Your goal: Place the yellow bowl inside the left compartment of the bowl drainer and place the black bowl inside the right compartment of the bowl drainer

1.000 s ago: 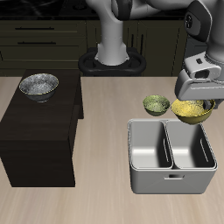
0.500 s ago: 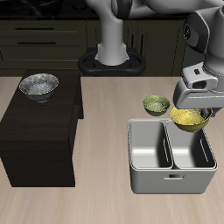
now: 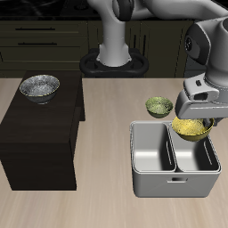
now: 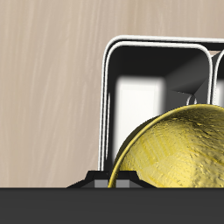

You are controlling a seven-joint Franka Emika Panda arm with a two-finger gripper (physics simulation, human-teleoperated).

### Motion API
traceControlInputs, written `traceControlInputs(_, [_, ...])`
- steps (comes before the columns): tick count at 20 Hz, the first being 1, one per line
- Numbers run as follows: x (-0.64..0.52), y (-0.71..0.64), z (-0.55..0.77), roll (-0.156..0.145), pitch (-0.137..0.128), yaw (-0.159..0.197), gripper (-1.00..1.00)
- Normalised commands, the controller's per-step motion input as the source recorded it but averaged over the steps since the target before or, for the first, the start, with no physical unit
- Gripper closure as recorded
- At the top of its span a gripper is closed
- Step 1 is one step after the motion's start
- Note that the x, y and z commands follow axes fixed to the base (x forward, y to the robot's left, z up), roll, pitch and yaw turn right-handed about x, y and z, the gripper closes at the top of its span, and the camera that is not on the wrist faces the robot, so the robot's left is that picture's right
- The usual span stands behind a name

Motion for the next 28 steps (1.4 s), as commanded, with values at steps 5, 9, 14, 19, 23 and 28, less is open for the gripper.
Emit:
traceControlInputs(5, [-0.03, 0.13, -0.19, 0.013, 0.022, 0.006, 1.00])
traceControlInputs(9, [-0.01, 0.12, -0.02, 0.013, 0.008, -0.001, 1.00])
traceControlInputs(14, [0.14, -0.21, 0.00, -0.065, 0.029, -0.015, -1.00])
traceControlInputs(19, [0.02, -0.14, -0.11, -0.026, 0.016, 0.001, -1.00])
traceControlInputs(23, [0.01, -0.05, -0.08, -0.009, 0.019, -0.008, -1.00])
traceControlInputs(28, [-0.01, -0.04, 0.00, -0.001, -0.002, 0.005, -1.00])
